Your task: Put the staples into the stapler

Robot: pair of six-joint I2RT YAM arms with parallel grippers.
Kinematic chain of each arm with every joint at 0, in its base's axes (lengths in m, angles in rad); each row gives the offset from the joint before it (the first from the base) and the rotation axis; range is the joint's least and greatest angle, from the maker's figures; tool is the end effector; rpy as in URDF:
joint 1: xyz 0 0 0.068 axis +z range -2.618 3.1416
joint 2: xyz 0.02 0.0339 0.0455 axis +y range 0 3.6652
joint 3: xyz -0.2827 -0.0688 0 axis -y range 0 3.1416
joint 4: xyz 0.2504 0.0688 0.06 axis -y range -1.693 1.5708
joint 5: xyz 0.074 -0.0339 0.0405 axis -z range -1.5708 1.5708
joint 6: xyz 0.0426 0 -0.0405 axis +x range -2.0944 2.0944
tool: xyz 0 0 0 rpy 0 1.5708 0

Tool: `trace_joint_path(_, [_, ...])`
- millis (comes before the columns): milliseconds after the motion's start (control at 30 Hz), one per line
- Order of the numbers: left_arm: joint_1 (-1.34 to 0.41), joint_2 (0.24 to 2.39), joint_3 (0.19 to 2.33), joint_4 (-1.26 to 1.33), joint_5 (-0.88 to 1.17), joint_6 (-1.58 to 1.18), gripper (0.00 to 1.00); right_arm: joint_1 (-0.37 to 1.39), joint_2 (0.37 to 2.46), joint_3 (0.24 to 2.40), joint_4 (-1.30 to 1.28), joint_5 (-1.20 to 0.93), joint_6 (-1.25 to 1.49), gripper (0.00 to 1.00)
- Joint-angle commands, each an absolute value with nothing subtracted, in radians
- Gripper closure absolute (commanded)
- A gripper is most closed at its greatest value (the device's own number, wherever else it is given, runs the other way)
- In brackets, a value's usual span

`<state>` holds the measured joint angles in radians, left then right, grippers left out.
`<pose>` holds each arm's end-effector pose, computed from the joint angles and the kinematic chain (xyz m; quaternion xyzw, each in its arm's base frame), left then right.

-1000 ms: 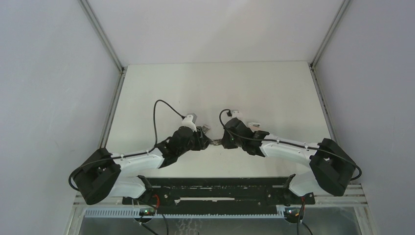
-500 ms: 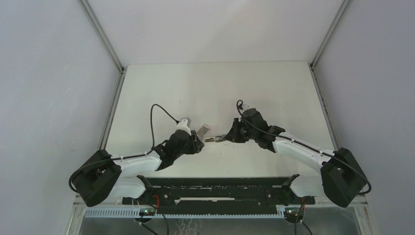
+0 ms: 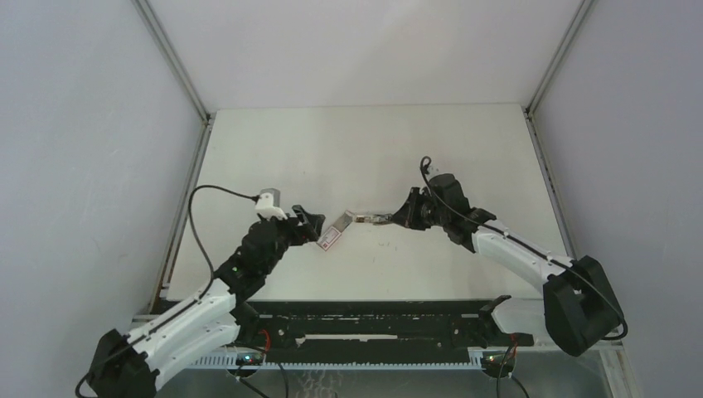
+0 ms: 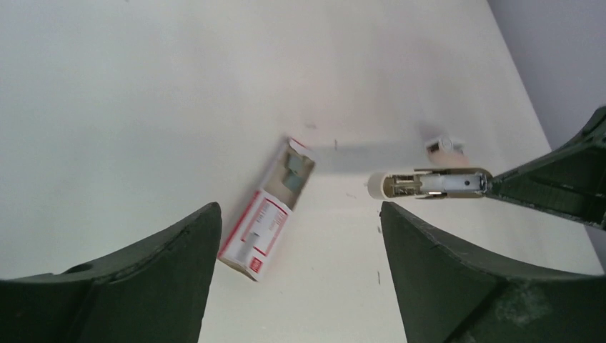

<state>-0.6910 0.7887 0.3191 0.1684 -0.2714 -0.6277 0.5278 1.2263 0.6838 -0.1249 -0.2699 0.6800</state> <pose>0.1468 -0.1066 0.2201 -0.0549 0.7999 -0.2738 0.5311 0.2192 0.1409 0.2305 0.0092 0.8934 0.3452 0.2873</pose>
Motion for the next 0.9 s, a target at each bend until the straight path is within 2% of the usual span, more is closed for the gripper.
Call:
trace_joint_path(0, [-0.568,0.684,0.292,0.067,-0.241,-0.583,0.12,0.513,1.299,0.773,0.008,-0.280,0.701,1.00])
trace_joint_path(133, [-0.492,0.636,0.282,0.030,-0.144,-0.593,0.09,0.513,1.411,0.859,0.054,-0.282,0.709,1.00])
trace_joint_path(233, [-0.446,0.621,0.282,-0.013,-0.153,-0.598,0.08,0.513,1.506,0.941,0.075,-0.295,0.716,1.00])
trace_joint_path(567, [-0.424,0.624,0.292,-0.049,-0.172,-0.596,0.08,0.517,1.807,1.165,0.112,-0.359,0.727,1.00])
trace_joint_path(867, [-0.421,0.636,0.291,-0.052,-0.169,-0.597,0.08,0.517,1.967,1.284,0.105,-0.437,0.735,1.00])
